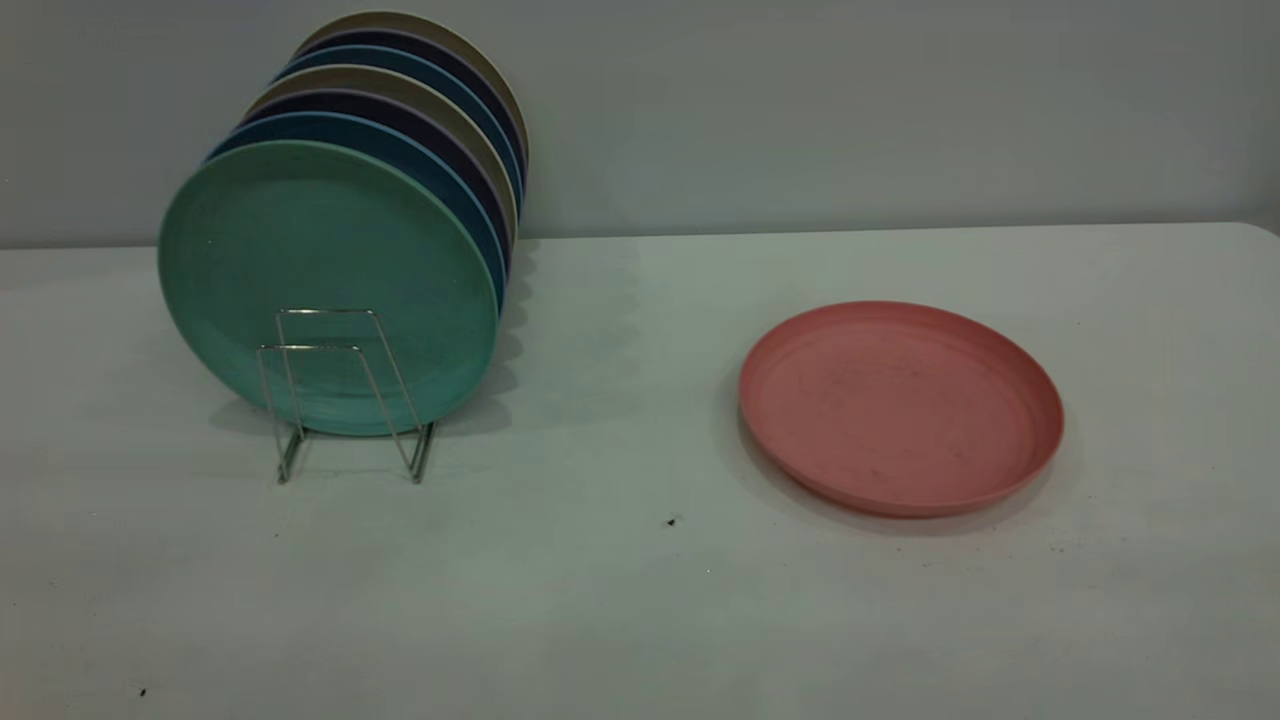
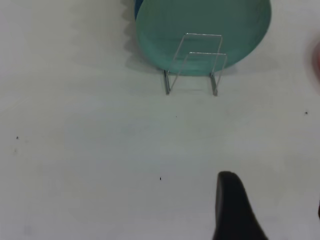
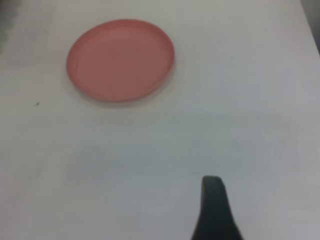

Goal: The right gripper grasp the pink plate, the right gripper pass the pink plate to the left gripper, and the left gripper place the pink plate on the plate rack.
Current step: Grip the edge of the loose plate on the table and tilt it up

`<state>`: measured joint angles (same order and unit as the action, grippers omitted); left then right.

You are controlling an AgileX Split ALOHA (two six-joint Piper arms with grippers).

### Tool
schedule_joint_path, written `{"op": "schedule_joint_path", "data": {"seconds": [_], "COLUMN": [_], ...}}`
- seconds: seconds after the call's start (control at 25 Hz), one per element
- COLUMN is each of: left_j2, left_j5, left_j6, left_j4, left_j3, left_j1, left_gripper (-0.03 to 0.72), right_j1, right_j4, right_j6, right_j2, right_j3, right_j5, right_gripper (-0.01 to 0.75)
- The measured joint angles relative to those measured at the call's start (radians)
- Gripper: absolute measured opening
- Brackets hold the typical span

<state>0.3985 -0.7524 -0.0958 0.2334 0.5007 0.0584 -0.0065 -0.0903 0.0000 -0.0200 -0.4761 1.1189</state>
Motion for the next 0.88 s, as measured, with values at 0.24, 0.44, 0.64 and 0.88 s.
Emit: {"op": "schedule_joint_path", "data": {"seconds": [0.24, 0.44, 0.64, 0.88], "left_j2": [0.078, 0.105, 0.147, 0.201], "left_j5": [0.063, 0.085, 0.105, 0.182], "left_j6": [-0.014, -0.018, -0.037, -0.043], "left_j4": [0.003, 0.003, 0.006, 0.01], "left_j3": [0.0, 0.0, 0.0, 0.0], "left_j1": [0.0, 0.0, 0.0, 0.0], "left_gripper": [0.429, 0.429, 0.429, 0.429], "right_j1": [0.0, 0.0, 0.0, 0.0], "right_j4": [0.031, -0.005, -0.225, -0.472], "right_j6": [0.053, 0.019, -0.16, -0.423], "right_j2": [0.0, 0.008, 0.157, 0.48], "right_j3": [-0.002, -0.006, -0.006, -0.006], "right_j5": [-0.001, -0.016, -0.168, -0.363], "right_gripper": [0.532, 0.489, 0.45, 0.445]}}
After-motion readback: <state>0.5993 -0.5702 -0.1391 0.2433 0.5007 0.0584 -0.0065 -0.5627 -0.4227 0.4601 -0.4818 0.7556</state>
